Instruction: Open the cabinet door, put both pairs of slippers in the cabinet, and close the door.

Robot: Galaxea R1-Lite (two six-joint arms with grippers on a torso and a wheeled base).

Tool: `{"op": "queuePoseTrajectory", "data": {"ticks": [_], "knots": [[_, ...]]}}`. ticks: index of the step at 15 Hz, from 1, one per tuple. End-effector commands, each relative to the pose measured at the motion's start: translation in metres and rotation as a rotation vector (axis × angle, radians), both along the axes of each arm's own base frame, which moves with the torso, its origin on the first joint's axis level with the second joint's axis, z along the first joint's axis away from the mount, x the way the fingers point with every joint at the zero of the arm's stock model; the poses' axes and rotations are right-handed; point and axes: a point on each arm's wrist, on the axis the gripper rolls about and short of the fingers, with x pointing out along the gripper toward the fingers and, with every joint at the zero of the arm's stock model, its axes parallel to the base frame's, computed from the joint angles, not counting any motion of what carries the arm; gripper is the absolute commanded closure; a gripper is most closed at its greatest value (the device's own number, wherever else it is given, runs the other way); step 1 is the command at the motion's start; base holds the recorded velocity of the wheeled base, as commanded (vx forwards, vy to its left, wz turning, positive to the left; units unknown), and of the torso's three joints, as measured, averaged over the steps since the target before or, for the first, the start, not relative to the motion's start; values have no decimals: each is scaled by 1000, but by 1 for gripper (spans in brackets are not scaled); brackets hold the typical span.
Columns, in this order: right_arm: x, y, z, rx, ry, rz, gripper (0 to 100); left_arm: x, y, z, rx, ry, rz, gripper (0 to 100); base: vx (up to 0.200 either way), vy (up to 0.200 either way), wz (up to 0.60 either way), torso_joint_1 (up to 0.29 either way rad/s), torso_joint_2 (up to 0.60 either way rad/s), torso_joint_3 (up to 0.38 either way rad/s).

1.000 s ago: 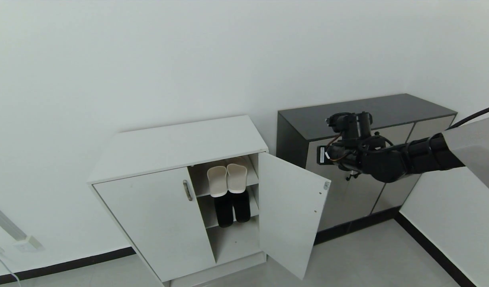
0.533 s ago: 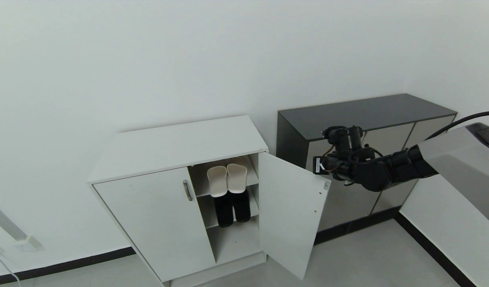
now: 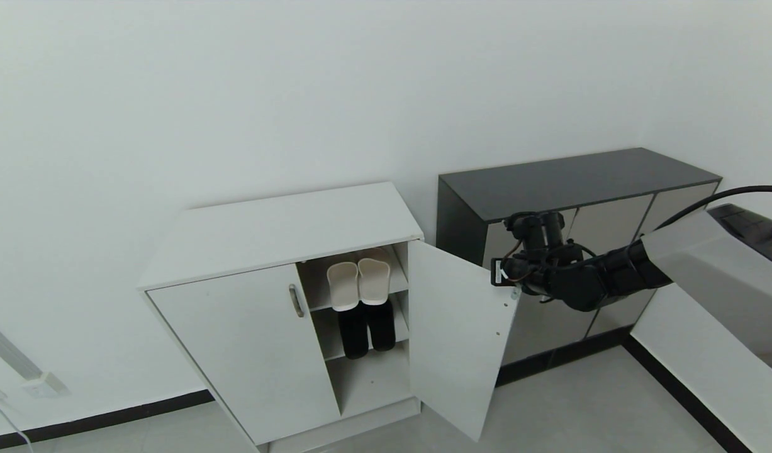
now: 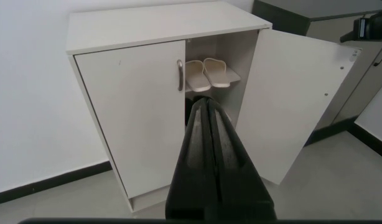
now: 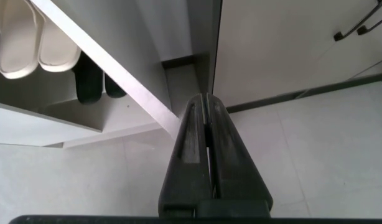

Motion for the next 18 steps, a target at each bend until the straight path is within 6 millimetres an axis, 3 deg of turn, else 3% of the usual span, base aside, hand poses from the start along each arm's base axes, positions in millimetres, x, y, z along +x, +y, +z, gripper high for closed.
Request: {"op": "queuePoseTrajectory", "data": {"ticks": [1,7,14,18], "knots": [[-1,1,-2,-3,6,3,100,0,0,0,-1,1,0,100,0,0,0,0,0,0],[-13,13,-3,-14,22,35,100,0,0,0,-1,1,0,100,0,0,0,0,0,0],[-73,68,8,16,33,197,100,0,0,0,-1,1,0,100,0,0,0,0,0,0],[-88,78,15,27,29,245,100,0,0,0,-1,1,0,100,0,0,0,0,0,0]]}}
